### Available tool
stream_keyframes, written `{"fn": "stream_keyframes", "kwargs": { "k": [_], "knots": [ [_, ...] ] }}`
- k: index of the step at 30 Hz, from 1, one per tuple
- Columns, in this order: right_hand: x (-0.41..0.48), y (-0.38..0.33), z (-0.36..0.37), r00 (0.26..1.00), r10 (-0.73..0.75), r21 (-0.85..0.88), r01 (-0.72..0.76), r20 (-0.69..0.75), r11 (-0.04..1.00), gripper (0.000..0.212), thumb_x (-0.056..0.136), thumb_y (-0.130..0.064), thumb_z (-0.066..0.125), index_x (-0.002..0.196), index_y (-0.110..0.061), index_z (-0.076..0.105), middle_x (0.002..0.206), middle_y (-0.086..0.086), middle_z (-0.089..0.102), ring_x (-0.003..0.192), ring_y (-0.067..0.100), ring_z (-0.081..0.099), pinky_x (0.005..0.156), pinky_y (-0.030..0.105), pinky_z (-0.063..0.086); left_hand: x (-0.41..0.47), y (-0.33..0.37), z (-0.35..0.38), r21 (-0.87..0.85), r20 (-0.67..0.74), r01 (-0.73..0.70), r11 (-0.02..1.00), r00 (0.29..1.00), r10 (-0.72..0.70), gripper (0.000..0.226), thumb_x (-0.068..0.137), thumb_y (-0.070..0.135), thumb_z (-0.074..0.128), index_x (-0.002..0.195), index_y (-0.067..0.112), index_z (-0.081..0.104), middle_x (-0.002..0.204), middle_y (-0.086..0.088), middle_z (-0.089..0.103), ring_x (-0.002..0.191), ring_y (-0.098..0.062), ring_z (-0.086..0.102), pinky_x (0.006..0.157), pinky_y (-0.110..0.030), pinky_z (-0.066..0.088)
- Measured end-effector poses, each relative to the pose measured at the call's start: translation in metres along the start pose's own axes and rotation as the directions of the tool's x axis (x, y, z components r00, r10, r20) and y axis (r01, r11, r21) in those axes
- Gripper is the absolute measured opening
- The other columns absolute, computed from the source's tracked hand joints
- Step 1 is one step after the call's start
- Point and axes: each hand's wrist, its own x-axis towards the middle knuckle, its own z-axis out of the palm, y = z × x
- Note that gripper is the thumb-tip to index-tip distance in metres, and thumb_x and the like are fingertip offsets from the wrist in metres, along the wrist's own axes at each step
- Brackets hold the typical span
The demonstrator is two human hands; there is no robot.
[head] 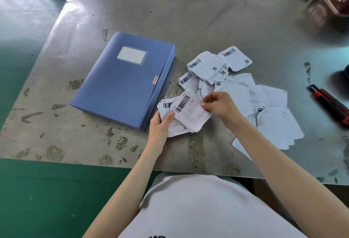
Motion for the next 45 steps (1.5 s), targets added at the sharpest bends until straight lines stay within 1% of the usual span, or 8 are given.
{"fn": "stream_keyframes", "kwargs": {
  "k": [6, 14, 18, 23, 27, 31, 38, 45],
  "knots": [
    [-0.016, 0.009, 0.029, 0.991, 0.079, 0.119, -0.066, -0.105, 0.991, 0.013, 0.083, -0.001, 0.066, 0.083, -0.012, 0.06, 0.087, 0.007, 0.065, 0.08, 0.018, 0.061, 0.073, 0.028, 0.051, 0.0, -0.001, 0.008, -0.1, -0.018, 0.04, 0.994, 0.999, -0.042, 0.022, 0.089, 0.02, 0.065, 0.11, 0.026, 0.062, 0.102, 0.014, 0.073, 0.094, -0.01, 0.07, 0.066, -0.019, 0.056],
    [-0.025, 0.014, 0.043, 0.999, -0.041, -0.114, 0.041, 0.004, 0.993, 0.014, 0.081, -0.002, 0.066, 0.084, -0.012, 0.058, 0.084, 0.006, 0.062, 0.08, 0.019, 0.058, 0.08, 0.035, 0.05, -0.003, -0.005, 0.009, -0.113, -0.031, 0.052, 0.992, 0.998, -0.055, 0.034, 0.091, 0.016, 0.062, 0.124, 0.009, 0.057, 0.11, 0.001, 0.072, 0.094, -0.017, 0.071, 0.064, -0.025, 0.057],
    [-0.016, 0.017, 0.032, 0.994, -0.087, -0.182, 0.074, -0.067, 0.981, 0.015, 0.079, -0.008, 0.066, 0.093, -0.011, 0.06, 0.09, 0.002, 0.061, 0.082, 0.016, 0.055, 0.074, 0.022, 0.04, -0.002, -0.005, 0.007, -0.086, -0.038, 0.068, 0.994, 0.997, -0.072, 0.032, 0.093, 0.017, 0.06, 0.123, 0.011, 0.058, 0.112, 0.0, 0.071, 0.094, -0.016, 0.071, 0.064, -0.024, 0.057],
    [0.004, 0.034, 0.0, 0.94, -0.177, -0.536, -0.007, -0.292, 0.844, 0.056, 0.08, -0.031, 0.069, 0.124, -0.008, 0.043, 0.126, 0.015, 0.042, 0.115, 0.035, 0.039, 0.094, 0.043, 0.034, 0.001, -0.006, 0.004, -0.032, -0.052, 0.095, 0.995, 0.994, -0.097, 0.028, 0.093, 0.017, 0.059, 0.121, 0.014, 0.061, 0.111, 0.001, 0.071, 0.094, -0.013, 0.07, 0.063, -0.024, 0.057],
    [0.013, 0.049, -0.009, 0.953, -0.133, -0.692, -0.096, -0.271, 0.715, 0.081, 0.074, -0.053, 0.07, 0.134, -0.013, 0.033, 0.138, 0.012, 0.029, 0.124, 0.039, 0.03, 0.1, 0.05, 0.028, 0.005, -0.008, 0.005, -0.02, -0.073, 0.11, 0.994, 0.991, -0.111, 0.026, 0.094, 0.016, 0.058, 0.12, 0.014, 0.062, 0.112, 0.001, 0.071, 0.097, -0.015, 0.07, 0.067, -0.027, 0.058],
    [0.014, 0.057, -0.007, 0.956, -0.159, -0.719, -0.071, -0.247, 0.691, 0.07, 0.079, -0.048, 0.066, 0.134, -0.021, 0.033, 0.138, 0.01, 0.029, 0.123, 0.038, 0.031, 0.098, 0.051, 0.028, 0.01, -0.008, 0.01, -0.025, -0.077, 0.115, 0.993, 0.99, -0.117, 0.021, 0.094, 0.015, 0.058, 0.114, 0.016, 0.064, 0.109, 0.003, 0.072, 0.096, -0.015, 0.07, 0.066, -0.026, 0.058],
    [0.012, 0.06, -0.016, 0.94, -0.235, -0.75, -0.034, -0.25, 0.661, 0.036, 0.086, -0.025, 0.054, 0.116, -0.006, 0.045, 0.125, 0.015, 0.044, 0.112, 0.038, 0.041, 0.09, 0.049, 0.036, 0.012, -0.012, 0.007, -0.001, -0.054, 0.131, 0.991, 0.99, -0.131, 0.02, 0.093, 0.016, 0.06, 0.112, 0.017, 0.066, 0.105, 0.005, 0.073, 0.093, -0.012, 0.071, 0.064, -0.024, 0.057],
    [0.016, 0.047, -0.035, 0.933, -0.153, -0.317, 0.044, -0.326, 0.947, 0.01, 0.086, -0.008, 0.058, 0.092, -0.003, 0.062, 0.096, 0.011, 0.063, 0.092, 0.027, 0.053, 0.073, 0.027, 0.036, 0.014, -0.013, 0.005, 0.036, -0.023, 0.145, 0.989, 0.989, -0.144, 0.014, 0.091, 0.017, 0.063, 0.1, 0.026, 0.068, 0.095, 0.01, 0.075, 0.088, -0.011, 0.072, 0.061, -0.024, 0.057]
  ]
}}
